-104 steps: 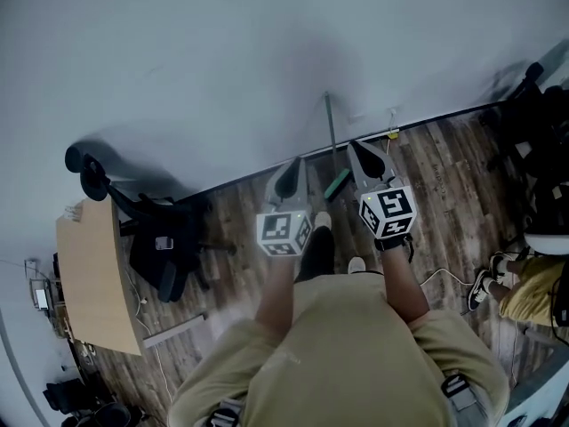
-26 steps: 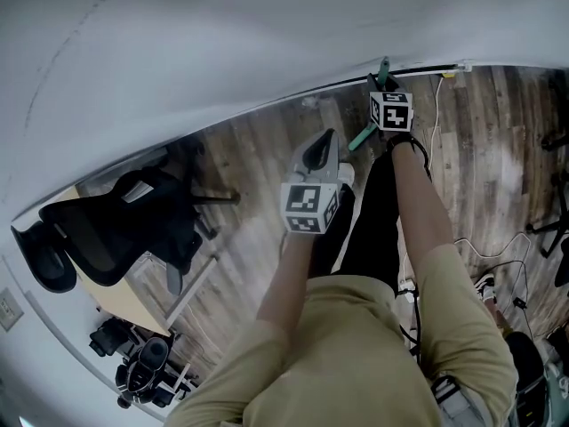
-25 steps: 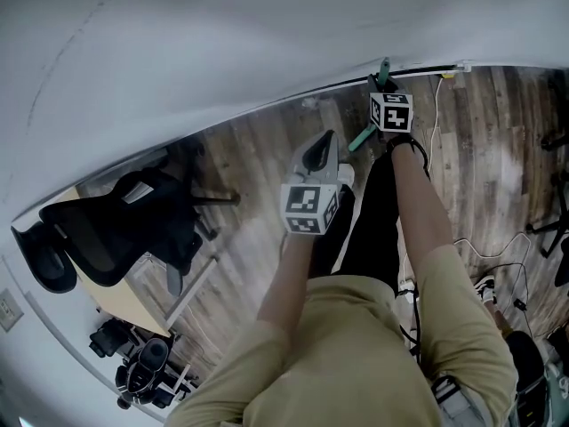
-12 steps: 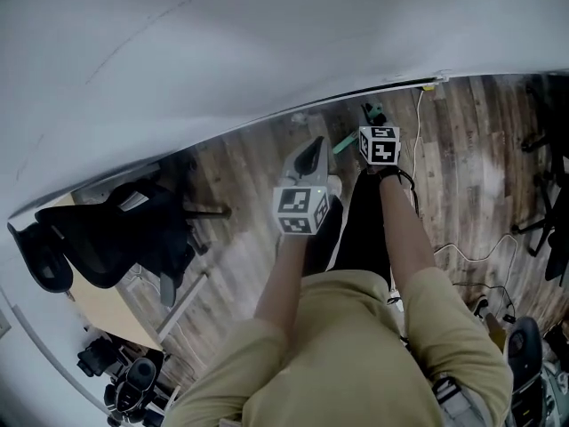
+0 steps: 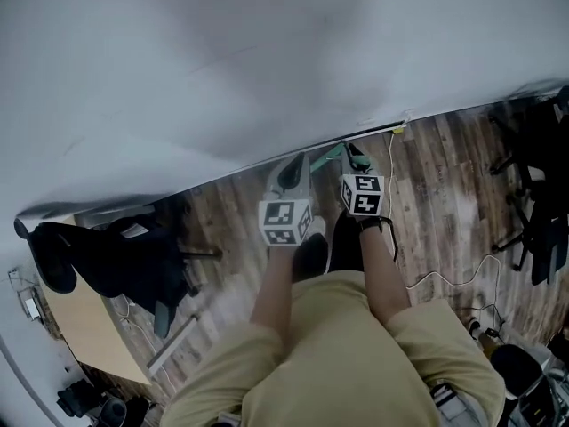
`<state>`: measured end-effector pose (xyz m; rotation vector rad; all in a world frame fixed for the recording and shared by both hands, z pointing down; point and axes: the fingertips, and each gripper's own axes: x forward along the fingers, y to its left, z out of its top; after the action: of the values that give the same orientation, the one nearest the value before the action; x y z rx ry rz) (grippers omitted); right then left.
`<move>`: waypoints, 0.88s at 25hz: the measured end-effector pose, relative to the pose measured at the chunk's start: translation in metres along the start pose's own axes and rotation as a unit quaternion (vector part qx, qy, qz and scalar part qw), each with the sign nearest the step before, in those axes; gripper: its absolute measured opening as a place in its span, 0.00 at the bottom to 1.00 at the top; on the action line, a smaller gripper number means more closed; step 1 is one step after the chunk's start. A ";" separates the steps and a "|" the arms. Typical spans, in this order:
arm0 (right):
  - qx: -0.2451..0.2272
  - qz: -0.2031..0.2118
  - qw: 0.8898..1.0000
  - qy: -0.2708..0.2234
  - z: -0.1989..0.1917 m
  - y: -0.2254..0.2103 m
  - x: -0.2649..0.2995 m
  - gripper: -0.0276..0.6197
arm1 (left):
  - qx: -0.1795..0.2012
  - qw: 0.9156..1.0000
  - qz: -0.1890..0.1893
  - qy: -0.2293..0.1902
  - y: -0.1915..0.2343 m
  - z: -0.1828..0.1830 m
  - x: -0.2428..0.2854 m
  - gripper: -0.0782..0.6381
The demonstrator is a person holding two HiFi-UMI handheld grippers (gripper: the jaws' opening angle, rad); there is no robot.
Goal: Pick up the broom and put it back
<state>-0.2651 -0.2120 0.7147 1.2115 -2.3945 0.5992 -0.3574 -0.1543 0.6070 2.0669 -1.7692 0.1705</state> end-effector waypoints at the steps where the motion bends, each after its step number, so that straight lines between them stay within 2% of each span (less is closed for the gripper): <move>1: -0.002 -0.002 1.000 -0.018 0.017 0.005 -0.011 0.13 | 0.003 1.000 -0.002 -0.009 -0.002 0.012 -0.005 0.11; 5: -0.011 -0.007 0.996 -0.090 0.083 0.022 -0.059 0.13 | 0.015 0.999 -0.010 -0.044 -0.014 0.058 -0.030 0.11; 11: -0.037 -0.010 0.984 -0.175 0.162 0.055 -0.135 0.13 | 0.065 0.993 -0.022 -0.094 -0.029 0.125 -0.058 0.11; 18: -0.058 -0.017 0.964 -0.258 0.244 0.080 -0.212 0.13 | 0.086 0.982 -0.052 -0.158 -0.061 0.192 -0.087 0.11; 22: -0.070 -0.035 0.954 -0.288 0.273 0.086 -0.246 0.13 | 0.109 0.973 -0.079 -0.186 -0.081 0.233 -0.105 0.11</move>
<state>-0.2404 -0.1506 0.3432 1.5621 -2.7766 0.0406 -0.3385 -0.1389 0.3397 2.5217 -1.8484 -0.0790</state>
